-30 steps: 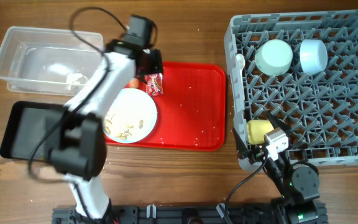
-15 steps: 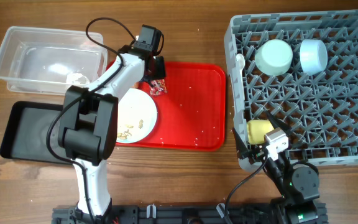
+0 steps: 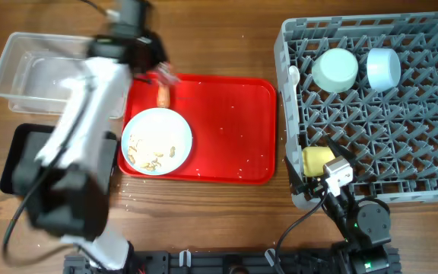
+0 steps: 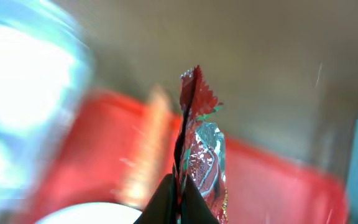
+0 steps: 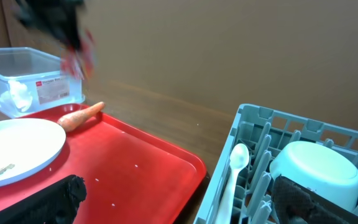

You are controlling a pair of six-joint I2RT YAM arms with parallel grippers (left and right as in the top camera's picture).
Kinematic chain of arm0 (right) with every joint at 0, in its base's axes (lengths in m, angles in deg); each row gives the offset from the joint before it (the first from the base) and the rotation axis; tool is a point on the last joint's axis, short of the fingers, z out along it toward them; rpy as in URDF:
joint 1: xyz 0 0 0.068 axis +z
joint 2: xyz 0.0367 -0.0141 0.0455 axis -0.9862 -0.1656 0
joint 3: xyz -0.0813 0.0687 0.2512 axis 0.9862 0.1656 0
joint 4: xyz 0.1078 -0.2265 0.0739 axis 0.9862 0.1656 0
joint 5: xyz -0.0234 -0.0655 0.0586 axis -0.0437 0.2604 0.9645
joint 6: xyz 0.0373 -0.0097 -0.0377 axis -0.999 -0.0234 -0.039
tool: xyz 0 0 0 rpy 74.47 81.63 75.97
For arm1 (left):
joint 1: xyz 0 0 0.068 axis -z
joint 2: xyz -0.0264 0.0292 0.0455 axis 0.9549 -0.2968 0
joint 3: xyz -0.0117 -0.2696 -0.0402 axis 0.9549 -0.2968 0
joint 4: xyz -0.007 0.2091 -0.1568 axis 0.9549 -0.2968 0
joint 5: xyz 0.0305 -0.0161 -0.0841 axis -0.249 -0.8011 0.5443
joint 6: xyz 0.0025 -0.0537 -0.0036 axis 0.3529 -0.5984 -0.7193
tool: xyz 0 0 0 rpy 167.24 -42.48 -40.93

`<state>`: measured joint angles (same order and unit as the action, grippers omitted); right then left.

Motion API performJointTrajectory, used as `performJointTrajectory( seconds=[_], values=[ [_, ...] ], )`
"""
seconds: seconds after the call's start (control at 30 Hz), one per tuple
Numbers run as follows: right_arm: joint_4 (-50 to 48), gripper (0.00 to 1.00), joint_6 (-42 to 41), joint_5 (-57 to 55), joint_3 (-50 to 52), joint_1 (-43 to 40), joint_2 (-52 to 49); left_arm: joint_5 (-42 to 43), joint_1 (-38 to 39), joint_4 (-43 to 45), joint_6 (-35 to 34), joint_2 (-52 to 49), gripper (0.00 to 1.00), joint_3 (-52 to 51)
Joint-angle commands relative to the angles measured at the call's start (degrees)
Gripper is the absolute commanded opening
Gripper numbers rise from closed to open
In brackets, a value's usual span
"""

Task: Sort waste into correct bins and load items into the dishwasher rack
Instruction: 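Grasp the red snack wrapper with the left gripper and drop it in the clear bin, then grasp the carrot with the left gripper and drop it on the black tray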

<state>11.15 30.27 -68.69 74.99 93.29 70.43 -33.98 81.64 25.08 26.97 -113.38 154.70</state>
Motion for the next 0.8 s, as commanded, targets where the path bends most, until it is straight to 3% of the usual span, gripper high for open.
performJointTrajectory(
  seconds=[0.0, 0.13, 0.17, 0.2, 0.27, 0.3, 0.5, 0.63, 0.77],
  values=[
    [-0.1, 1.0, -1.0, -0.3, 0.1, -0.1, 0.5, -6.5, -10.5, -0.4, -2.1, 2.4, 0.04, 0.8],
    [-0.1, 1.0, -1.0, -0.3, 0.1, -0.1, 0.5, -6.5, -18.3, 0.5, -2.0, -4.5, 0.06, 0.8],
    [-0.1, 1.0, -1.0, -0.3, 0.1, -0.1, 0.5, -6.3, -19.2, 0.8, -2.0, -6.0, 0.14, 0.8],
    [-0.1, 1.0, -1.0, -0.3, 0.1, -0.1, 0.5, -4.9, -19.8, 0.9, -1.4, -6.4, 0.33, 0.8],
    [-0.1, 1.0, -1.0, -0.3, 0.1, -0.1, 0.5, 0.0, -20.0, -0.4, 1.0, -5.4, 0.59, 1.9],
    [-0.1, 1.0, -1.0, -0.3, 0.1, -0.1, 0.5, 1.4, -19.6, -2.4, 0.8, -4.4, 0.62, 3.5],
    [-0.1, 1.0, -1.0, -0.3, 0.1, -0.1, 0.5, 4.1, -9.4, -9.5, 4.8, 0.0, 0.59, 7.3],
    [-0.1, 1.0, -1.0, -0.3, 0.1, -0.1, 0.5, -4.4, -0.5, -7.1, 6.9, -4.7, 0.62, 3.0],
    [-0.1, 1.0, -1.0, -0.3, 0.1, -0.1, 0.5, -4.6, 2.4, -4.2, 9.9, -11.6, 0.62, 1.3]
  ],
)
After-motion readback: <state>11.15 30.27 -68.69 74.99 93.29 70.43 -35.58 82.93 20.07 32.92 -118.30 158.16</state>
